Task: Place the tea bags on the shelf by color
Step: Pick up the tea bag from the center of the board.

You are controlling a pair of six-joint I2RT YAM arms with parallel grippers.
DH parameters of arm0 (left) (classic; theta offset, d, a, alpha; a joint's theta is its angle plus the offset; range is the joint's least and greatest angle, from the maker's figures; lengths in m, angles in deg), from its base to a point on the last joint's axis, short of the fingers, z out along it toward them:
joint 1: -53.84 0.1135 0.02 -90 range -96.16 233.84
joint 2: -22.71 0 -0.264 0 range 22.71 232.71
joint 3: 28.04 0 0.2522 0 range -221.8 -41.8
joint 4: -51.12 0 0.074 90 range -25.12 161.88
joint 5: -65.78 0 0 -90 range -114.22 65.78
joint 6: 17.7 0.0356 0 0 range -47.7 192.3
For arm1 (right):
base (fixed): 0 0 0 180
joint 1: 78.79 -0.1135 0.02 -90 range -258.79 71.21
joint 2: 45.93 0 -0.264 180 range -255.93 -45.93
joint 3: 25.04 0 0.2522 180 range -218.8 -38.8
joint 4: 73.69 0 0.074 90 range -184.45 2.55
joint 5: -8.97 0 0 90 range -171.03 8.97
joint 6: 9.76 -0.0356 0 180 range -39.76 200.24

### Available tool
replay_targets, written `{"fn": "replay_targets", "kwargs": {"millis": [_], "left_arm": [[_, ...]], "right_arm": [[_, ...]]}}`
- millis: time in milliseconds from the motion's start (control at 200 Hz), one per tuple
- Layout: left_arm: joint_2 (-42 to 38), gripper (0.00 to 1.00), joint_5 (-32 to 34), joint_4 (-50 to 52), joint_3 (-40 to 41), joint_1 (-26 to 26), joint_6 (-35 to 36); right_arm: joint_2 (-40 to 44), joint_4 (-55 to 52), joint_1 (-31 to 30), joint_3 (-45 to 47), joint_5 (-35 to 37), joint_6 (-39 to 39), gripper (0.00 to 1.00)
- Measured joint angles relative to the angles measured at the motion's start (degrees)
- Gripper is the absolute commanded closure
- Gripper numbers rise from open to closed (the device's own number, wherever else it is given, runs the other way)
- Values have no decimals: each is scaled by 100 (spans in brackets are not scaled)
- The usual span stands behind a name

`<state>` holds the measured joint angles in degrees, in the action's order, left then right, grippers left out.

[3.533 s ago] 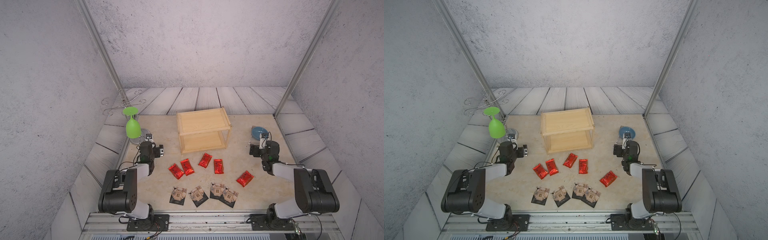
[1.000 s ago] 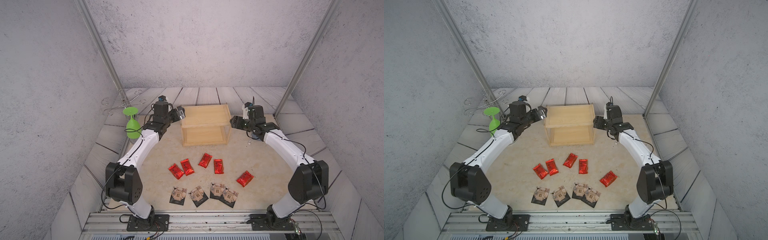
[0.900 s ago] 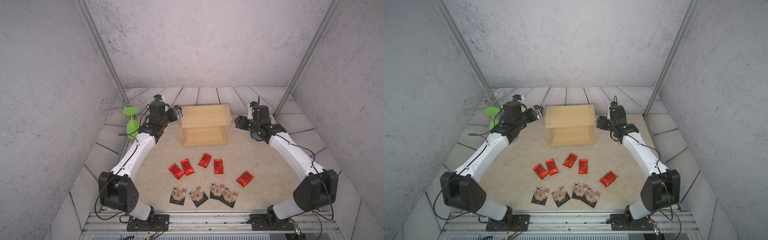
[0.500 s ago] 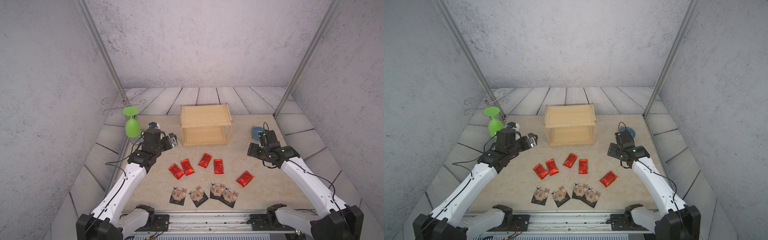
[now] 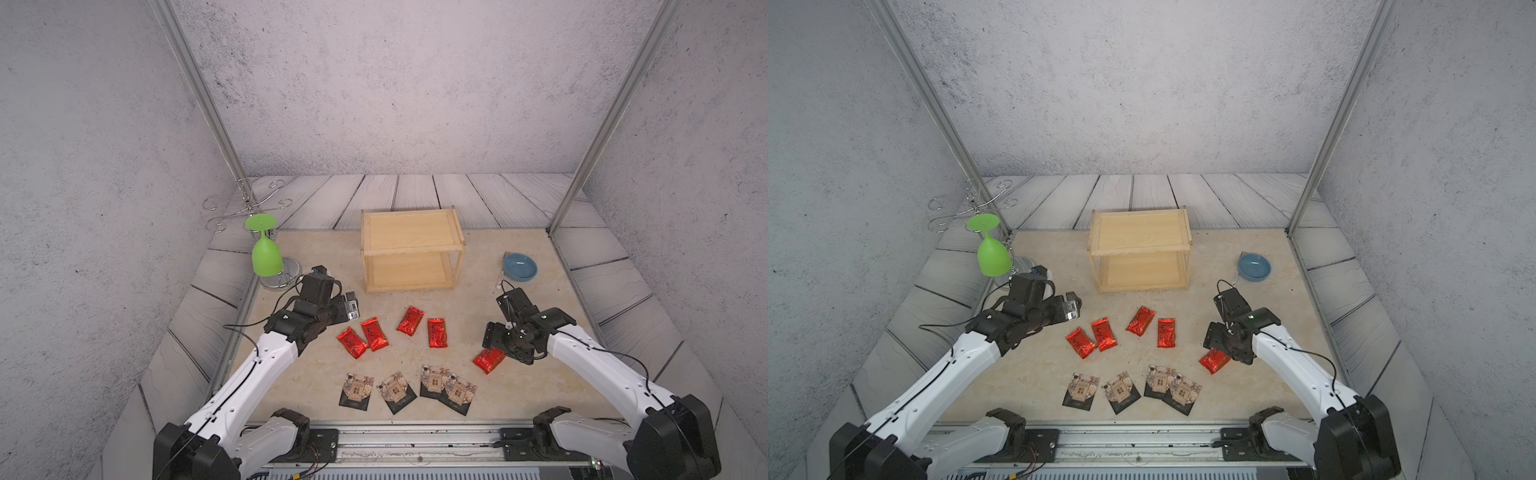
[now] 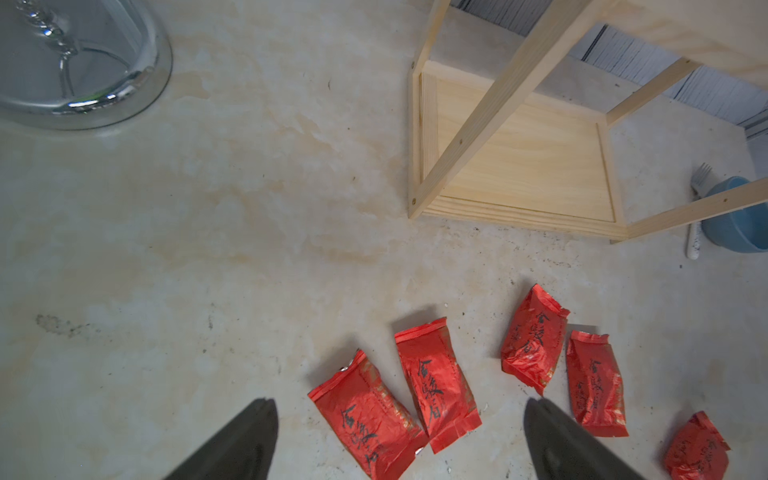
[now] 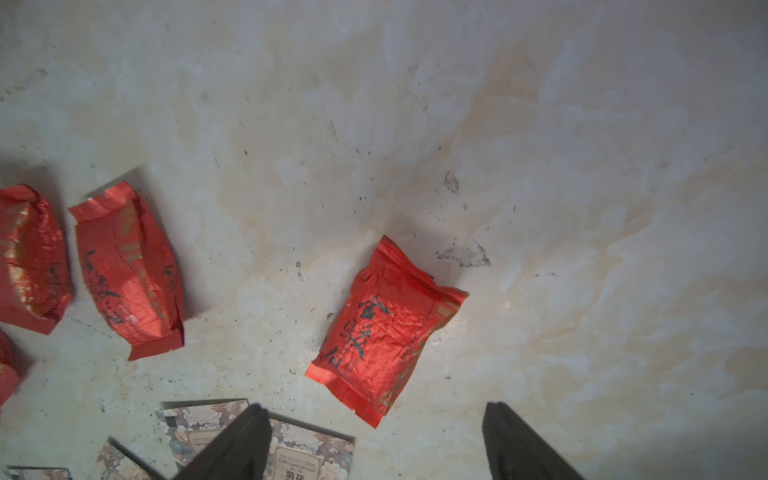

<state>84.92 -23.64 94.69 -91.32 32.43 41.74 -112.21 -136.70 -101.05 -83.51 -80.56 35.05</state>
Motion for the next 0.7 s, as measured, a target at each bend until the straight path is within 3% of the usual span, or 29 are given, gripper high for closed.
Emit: {"fn": "replay_targets", "kwargs": {"millis": [300,701], "left_arm": [[127,1,162,197,-15,0,79],[127,2,195,168,-15,0,186]], "right_arm": [[-79,291,-35,398,-50,-223,14],[-911,1084,-46,466,-57,-243,20]]}}
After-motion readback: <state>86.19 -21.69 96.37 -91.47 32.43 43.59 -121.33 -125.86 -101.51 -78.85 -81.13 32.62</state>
